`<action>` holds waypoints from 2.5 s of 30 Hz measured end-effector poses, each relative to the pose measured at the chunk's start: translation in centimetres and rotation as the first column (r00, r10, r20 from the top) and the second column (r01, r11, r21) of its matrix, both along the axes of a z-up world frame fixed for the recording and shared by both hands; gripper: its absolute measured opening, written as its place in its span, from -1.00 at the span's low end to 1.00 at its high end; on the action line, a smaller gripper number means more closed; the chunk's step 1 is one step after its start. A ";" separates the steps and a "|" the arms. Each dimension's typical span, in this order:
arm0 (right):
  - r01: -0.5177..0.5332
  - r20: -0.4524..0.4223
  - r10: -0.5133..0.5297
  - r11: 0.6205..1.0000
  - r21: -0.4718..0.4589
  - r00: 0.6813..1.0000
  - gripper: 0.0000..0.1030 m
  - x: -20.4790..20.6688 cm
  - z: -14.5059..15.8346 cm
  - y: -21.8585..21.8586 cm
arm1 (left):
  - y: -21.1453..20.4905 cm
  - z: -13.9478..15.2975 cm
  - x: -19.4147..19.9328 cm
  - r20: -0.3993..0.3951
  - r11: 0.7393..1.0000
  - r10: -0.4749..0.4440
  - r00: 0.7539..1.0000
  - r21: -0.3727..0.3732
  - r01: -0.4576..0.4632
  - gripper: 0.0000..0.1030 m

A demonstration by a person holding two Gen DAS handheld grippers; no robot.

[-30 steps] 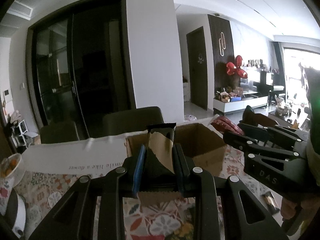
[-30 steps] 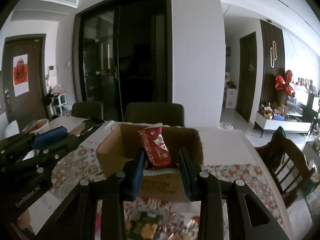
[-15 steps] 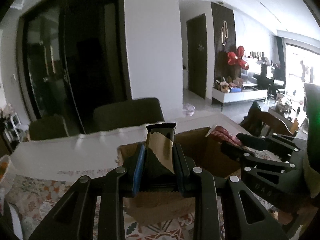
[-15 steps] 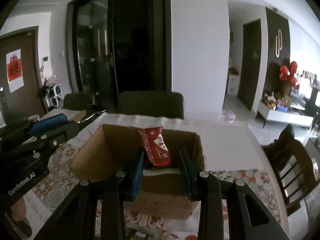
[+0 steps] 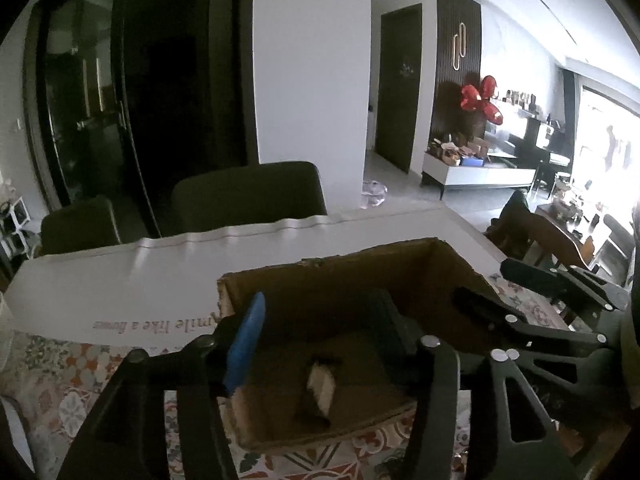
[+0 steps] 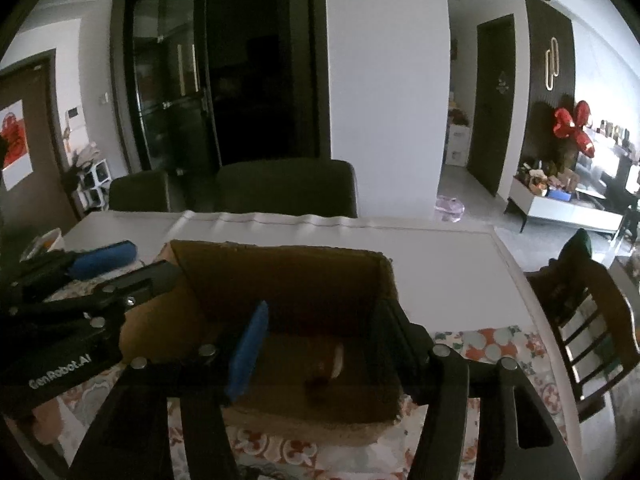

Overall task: Organize snacks
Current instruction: 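Carry both snacks over the cardboard box and open both tools to drop them, then withdraw both tools from the box back toward the snack pile, then grasp the red snack bag with the left tool while the right tool grasps the white-wrapped stick snack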

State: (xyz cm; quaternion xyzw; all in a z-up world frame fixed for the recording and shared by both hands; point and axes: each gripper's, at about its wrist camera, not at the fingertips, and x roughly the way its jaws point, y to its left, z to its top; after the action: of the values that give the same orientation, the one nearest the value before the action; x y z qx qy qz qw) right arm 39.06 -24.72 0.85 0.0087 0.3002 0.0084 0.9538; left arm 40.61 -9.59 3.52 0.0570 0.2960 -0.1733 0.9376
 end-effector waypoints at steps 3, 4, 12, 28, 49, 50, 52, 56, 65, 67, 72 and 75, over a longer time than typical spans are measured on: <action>0.004 0.009 -0.004 1.000 -0.020 1.000 0.15 -0.7 0.2 0.2 | 0.7 0.3 -1.0 0.020 1.000 0.014 1.000 0.005 -0.014 0.17; 0.000 0.014 0.000 1.000 -0.019 1.000 0.15 -1.0 0.3 0.3 | 0.9 0.5 -1.6 0.027 1.000 0.022 0.999 0.007 -0.022 0.19; 0.022 0.083 -0.021 1.000 -0.008 0.996 0.29 -4.6 2.0 0.8 | 2.7 1.5 -5.1 0.054 0.999 0.034 0.998 0.004 -0.035 0.25; 0.063 0.148 -0.068 0.997 0.034 0.987 0.29 -12.9 1.0 3.8 | 7.0 1.3 -13.3 0.152 0.997 0.082 0.985 -0.003 -0.082 0.39; 0.169 0.056 -0.179 0.974 0.152 0.982 0.29 -21.2 -4.4 6.3 | 10.7 -5.1 -20.6 0.074 0.994 0.111 0.991 0.000 -0.111 0.44; 0.172 0.046 -0.182 0.972 0.158 0.982 0.29 -21.4 -4.6 6.3 | 10.8 -5.5 -20.9 0.074 0.994 0.113 0.991 -0.003 -0.114 0.44; 0.182 0.031 -0.190 0.968 0.171 0.981 0.29 -21.7 -5.2 6.4 | 10.9 -6.2 -21.4 0.079 0.993 0.121 0.990 0.008 -0.122 0.44; 0.219 0.004 -0.223 0.959 0.180 0.975 0.29 -22.1 -6.3 6.4 | 10.8 -7.3 -22.0 0.078 0.992 0.121 0.990 0.028 -0.124 0.44; 0.294 -0.097 -0.279 0.931 0.216 0.955 0.29 -22.2 -9.3 6.0 | 10.1 -10.1 -21.9 0.051 0.990 0.111 0.993 0.087 -0.115 0.44; 0.298 -0.108 -0.281 0.929 0.218 0.954 0.29 -22.0 -9.9 6.0 | 9.8 -10.7 -21.7 0.047 0.988 0.108 0.993 0.103 -0.113 0.44; 0.315 -0.140 -0.290 0.925 0.213 0.947 0.29 -21.3 -11.1 6.2 | 9.3 -12.2 -20.9 0.015 0.989 0.091 0.996 0.117 -0.092 0.44; 0.328 -0.164 -0.298 0.920 0.213 0.940 0.28 -20.8 -11.9 6.3 | 9.0 -13.3 -20.1 -0.013 0.990 0.079 0.997 0.116 -0.077 0.44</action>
State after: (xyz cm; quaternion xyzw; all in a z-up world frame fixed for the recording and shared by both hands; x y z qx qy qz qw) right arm 18.28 -18.46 -11.09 0.1709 0.3527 -0.1092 0.9135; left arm 20.51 -0.62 -9.74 0.0980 0.3159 -0.1195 0.9361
